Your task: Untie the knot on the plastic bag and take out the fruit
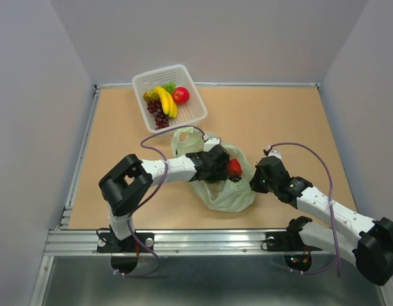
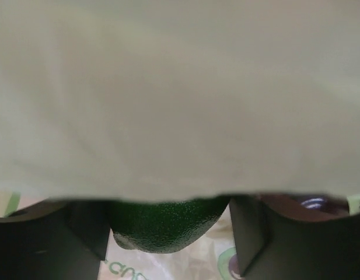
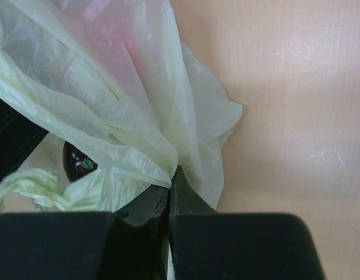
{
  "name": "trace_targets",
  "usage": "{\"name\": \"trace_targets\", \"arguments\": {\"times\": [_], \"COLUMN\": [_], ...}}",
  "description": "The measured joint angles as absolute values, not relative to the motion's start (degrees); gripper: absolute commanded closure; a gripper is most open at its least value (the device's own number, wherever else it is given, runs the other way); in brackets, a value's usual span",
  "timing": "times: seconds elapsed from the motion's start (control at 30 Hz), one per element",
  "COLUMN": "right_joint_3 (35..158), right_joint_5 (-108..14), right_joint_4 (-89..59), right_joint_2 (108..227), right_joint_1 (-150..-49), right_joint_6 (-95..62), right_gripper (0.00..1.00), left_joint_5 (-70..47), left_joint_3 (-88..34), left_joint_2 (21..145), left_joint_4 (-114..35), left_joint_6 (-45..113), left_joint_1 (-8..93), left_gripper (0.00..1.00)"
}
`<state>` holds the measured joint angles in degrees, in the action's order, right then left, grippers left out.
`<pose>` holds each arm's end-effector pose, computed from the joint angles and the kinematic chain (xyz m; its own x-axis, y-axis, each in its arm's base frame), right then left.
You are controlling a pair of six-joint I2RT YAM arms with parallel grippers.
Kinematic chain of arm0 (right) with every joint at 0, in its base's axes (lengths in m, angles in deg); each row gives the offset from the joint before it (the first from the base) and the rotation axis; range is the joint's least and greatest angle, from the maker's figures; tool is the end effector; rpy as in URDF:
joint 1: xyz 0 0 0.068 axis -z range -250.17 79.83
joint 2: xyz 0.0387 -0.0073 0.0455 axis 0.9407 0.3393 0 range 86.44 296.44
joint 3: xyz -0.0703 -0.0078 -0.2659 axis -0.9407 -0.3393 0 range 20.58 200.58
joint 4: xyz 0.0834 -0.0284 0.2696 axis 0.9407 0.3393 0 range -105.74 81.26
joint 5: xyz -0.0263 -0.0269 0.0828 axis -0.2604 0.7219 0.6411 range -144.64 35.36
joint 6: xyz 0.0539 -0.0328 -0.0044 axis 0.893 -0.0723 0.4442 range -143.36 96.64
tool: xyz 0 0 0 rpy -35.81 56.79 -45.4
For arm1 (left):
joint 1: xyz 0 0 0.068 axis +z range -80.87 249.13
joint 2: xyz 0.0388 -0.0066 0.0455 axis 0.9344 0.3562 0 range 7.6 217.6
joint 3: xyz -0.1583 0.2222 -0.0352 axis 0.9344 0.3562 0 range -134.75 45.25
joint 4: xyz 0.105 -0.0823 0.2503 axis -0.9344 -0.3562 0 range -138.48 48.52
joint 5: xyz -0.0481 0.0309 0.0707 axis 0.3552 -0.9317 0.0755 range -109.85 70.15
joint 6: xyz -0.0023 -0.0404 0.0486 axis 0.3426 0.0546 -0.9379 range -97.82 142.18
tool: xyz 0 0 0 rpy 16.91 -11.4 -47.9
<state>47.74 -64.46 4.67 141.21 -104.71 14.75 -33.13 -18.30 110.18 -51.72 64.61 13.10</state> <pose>0.1806 0.1143 0.1693 -0.7686 0.2091 -0.6046 0.0121 0.9497 0.3130 0.2347 -0.3285 0.1591 -0.8007 0.0131 -0.5990 0.2483 0.9171 -0.3119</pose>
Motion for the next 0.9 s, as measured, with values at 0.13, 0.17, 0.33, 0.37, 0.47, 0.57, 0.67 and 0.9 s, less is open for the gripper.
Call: {"name": "trace_targets", "arguments": {"times": [0.13,0.17,0.33,0.37,0.47,0.57,0.67,0.9], "right_joint_3": [47.7,47.7,47.7,47.7,47.7,47.7,47.7,47.7], "right_joint_5": [-64.4,-64.4,-64.5,-64.5,-64.8,-64.9,-65.0,-65.1], "right_joint_4": [4.6,4.6,4.4,4.4,4.3,4.3,4.3,4.3], "right_joint_2": [141.0,140.9,140.8,140.8,140.8,140.8,140.9,140.8], "right_joint_1": [-104.7,-104.7,-104.7,-104.7,-104.7,-104.7,-104.7,-104.7], "right_joint_6": [14.4,14.4,14.3,14.3,14.3,14.1,14.0,13.5], "right_gripper": [0.99,1.0,0.99,0.99,0.99,1.0,0.99,0.99], "left_joint_5": [-33.5,-33.6,-33.5,-33.4,-33.2,-31.3,-29.3,-27.6], "left_joint_3": [-18.4,-18.4,-18.6,-19.0,-21.9,-27.8,-34.3,-46.9], "left_joint_2": [109.3,108.5,101.1,98.8,93.7,90.5,89.1,89.7], "left_joint_4": [-52.9,-53.2,-54.6,-55.0,-55.0,-55.0,-55.4,-56.7], "left_joint_6": [64.5,64.4,62.1,61.5,59.0,55.8,53.2,49.9], "left_joint_1": [12.6,12.5,12.1,12.1,12.1,13.1,15.3,31.6], "left_gripper": [0.61,0.61,0.62,0.62,0.62,0.62,0.61,0.6]}}
